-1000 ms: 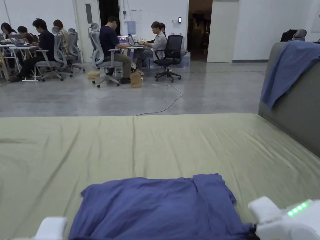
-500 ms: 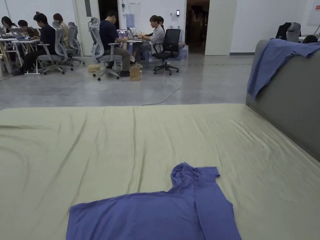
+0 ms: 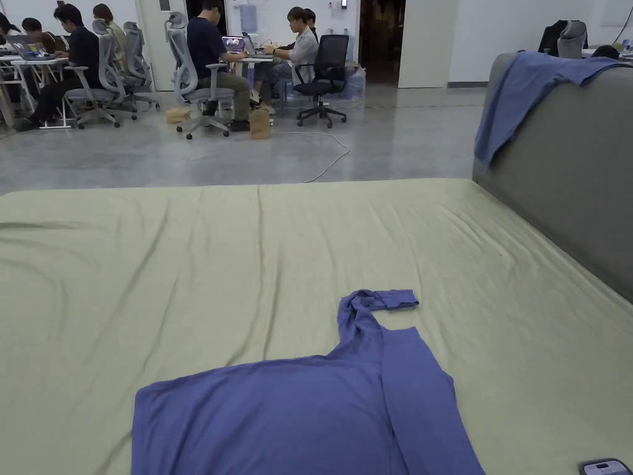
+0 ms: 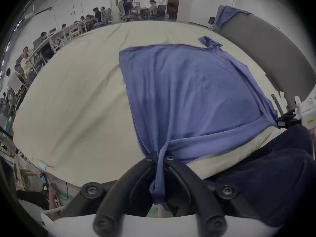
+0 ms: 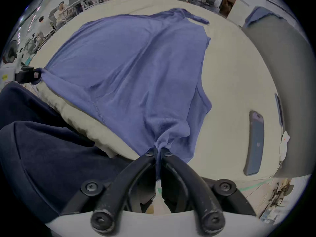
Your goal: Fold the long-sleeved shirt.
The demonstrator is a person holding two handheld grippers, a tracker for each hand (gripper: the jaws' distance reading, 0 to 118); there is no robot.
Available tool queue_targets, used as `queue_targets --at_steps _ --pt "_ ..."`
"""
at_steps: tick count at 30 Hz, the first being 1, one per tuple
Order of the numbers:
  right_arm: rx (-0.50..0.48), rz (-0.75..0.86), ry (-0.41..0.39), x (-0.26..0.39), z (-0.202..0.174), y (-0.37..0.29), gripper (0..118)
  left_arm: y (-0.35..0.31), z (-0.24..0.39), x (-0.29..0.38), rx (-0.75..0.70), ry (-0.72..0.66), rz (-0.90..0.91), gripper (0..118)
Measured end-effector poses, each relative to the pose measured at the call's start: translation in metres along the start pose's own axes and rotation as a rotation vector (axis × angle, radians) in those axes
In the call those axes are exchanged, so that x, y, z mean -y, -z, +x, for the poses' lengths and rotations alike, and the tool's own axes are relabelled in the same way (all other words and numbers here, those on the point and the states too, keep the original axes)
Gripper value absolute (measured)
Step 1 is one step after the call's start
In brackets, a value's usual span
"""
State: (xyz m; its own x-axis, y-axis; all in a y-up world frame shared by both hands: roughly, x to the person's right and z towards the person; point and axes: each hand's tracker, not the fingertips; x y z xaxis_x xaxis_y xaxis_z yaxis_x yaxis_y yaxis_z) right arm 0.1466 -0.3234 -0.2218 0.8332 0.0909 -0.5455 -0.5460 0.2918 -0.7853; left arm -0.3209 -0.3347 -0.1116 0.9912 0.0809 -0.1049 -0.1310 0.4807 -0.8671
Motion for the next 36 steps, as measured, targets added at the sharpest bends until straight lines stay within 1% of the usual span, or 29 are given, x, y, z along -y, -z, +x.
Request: queue_targets --at_steps 2,3,4,5,6,7,8,9,11,13,14,15,16,17,19,20,21,22,24,25,26,27,28,29,31,33,34,35,36 --pt "0.002 0.02 0.033 -0.003 0.002 0.001 1 0.011 -0.003 0.002 0.006 -0.04 -0.005 2" --pt "-0.006 0.015 0.058 -0.006 0.005 0.001 1 0.011 -0.004 0.001 0.014 -0.074 0.005 5" --pt "-0.02 0.008 0.098 -0.008 0.008 0.001 7 0.011 -0.006 -0.001 0.017 -0.098 0.006 14" --pt "-0.036 0.004 0.136 -0.008 0.012 0.002 23 0.008 -0.008 -0.004 0.029 -0.111 0.002 32" --pt "-0.017 0.014 0.156 -0.01 0.017 0.0 51 0.002 -0.011 -0.01 0.026 -0.117 -0.001 62" --pt "0.022 0.007 0.162 -0.014 0.024 -0.005 89 -0.008 -0.015 -0.017 0.03 -0.136 -0.003 105" --pt "0.037 0.014 0.166 -0.014 0.027 -0.015 102 -0.021 -0.019 -0.023 0.038 -0.187 0.009 118" --pt "0.052 0.057 0.175 -0.012 0.032 -0.03 102 -0.04 -0.024 -0.026 0.037 -0.255 0.074 118" --pt "0.006 0.195 0.221 -0.012 0.042 -0.07 102 -0.077 -0.031 -0.03 0.086 -0.337 0.23 118" --pt "-0.036 0.276 0.298 -0.013 0.048 -0.102 102 -0.104 -0.032 -0.028 0.084 -0.376 0.282 118" --pt "-0.037 0.307 0.33 -0.014 0.048 -0.112 102 -0.11 -0.03 -0.027 0.069 -0.387 0.283 111" --pt "-0.037 0.357 0.369 -0.014 0.048 -0.123 102 -0.114 -0.027 -0.024 0.068 -0.373 0.255 81" --pt "-0.045 0.398 0.402 -0.013 0.045 -0.13 90 -0.118 -0.02 -0.021 0.069 -0.349 0.22 0" --pt "-0.051 0.411 0.421 -0.012 0.04 -0.134 82 -0.119 -0.012 -0.019 0.05 -0.3 0.198 0" --pt "-0.04 0.417 0.42 -0.009 0.027 -0.136 57 -0.11 0.005 -0.01 -0.04 -0.249 0.22 0" --pt "-0.027 0.409 0.42 -0.009 0.021 -0.131 4 -0.105 0.008 -0.008 0.004 -0.247 0.191 0" --pt "-0.058 0.404 0.486 -0.005 0.017 -0.125 0 -0.1 0.007 -0.012 0.077 -0.25 0.179 0" --pt "-0.041 0.39 0.441 -0.001 0.019 -0.12 0 -0.093 0.003 -0.023 0.123 -0.289 0.168 0" --pt "-0.126 0.372 0.44 -0.003 0.014 -0.109 0 -0.084 -0.008 -0.055 0.134 -0.364 0.224 0" --pt "-0.141 0.363 0.453 -0.004 0.016 -0.104 0 -0.077 -0.014 -0.077 0.113 -0.364 0.26 17" --pt "-0.137 0.356 0.453 -0.005 0.018 -0.099 0 -0.067 -0.02 -0.1 0.094 -0.357 0.288 53" --pt "-0.135 0.346 0.45 -0.01 0.015 -0.097 0 -0.053 -0.026 -0.127 0.058 -0.326 0.302 98" --pt "-0.126 0.336 0.45 -0.012 0.016 -0.094 0 -0.033 -0.03 -0.158 -0.002 -0.308 0.259 118" --pt "-0.116 0.328 0.455 -0.013 0.019 -0.092 0 -0.019 -0.035 -0.18 0.009 -0.276 0.334 116" --pt "-0.11 0.311 0.469 -0.016 0.023 -0.088 0 0.032 -0.045 -0.225 -0.106 -0.212 0.262 116" --pt "-0.11 0.286 0.496 -0.016 0.032 -0.082 0 0.076 -0.039 -0.266 -0.228 -0.145 0.164 116" --pt "-0.104 0.268 0.509 -0.016 0.036 -0.078 0 0.103 -0.043 -0.276 -0.228 -0.109 0.127 112" --pt "-0.088 0.249 0.491 -0.021 0.033 -0.078 0 0.124 -0.044 -0.282 -0.241 -0.105 0.092 105" --pt "-0.081 0.234 0.498 -0.022 0.035 -0.076 0 0.143 -0.046 -0.279 -0.246 -0.094 0.048 96"
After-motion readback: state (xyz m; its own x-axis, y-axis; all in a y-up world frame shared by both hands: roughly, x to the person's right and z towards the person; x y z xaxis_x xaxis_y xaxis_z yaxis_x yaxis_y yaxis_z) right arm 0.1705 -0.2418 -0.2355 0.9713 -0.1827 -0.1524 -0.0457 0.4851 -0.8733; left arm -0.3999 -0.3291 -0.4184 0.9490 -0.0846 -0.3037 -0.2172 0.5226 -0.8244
